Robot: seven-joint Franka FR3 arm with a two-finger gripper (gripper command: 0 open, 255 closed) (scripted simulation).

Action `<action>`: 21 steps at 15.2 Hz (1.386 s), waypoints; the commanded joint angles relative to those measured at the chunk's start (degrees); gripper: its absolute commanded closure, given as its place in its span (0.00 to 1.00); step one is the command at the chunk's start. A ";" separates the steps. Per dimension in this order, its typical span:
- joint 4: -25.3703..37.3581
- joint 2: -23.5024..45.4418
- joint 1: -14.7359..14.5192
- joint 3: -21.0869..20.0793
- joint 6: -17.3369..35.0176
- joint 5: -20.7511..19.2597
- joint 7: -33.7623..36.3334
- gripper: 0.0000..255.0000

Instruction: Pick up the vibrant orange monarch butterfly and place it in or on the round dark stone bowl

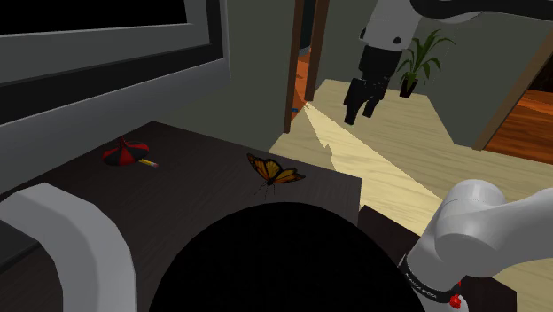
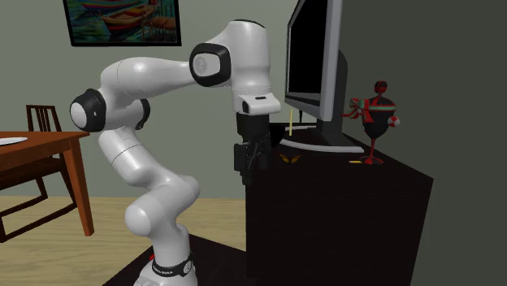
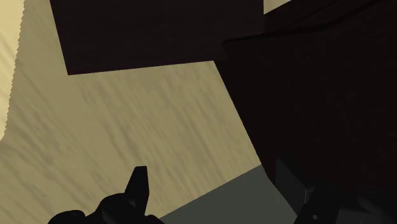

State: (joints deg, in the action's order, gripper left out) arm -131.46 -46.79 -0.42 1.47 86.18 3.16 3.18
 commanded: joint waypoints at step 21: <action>6.17 9.97 -4.39 -28.67 16.17 9.98 26.07 0.00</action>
State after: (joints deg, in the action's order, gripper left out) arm -126.51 -37.87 -4.78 -25.25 101.74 12.98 27.32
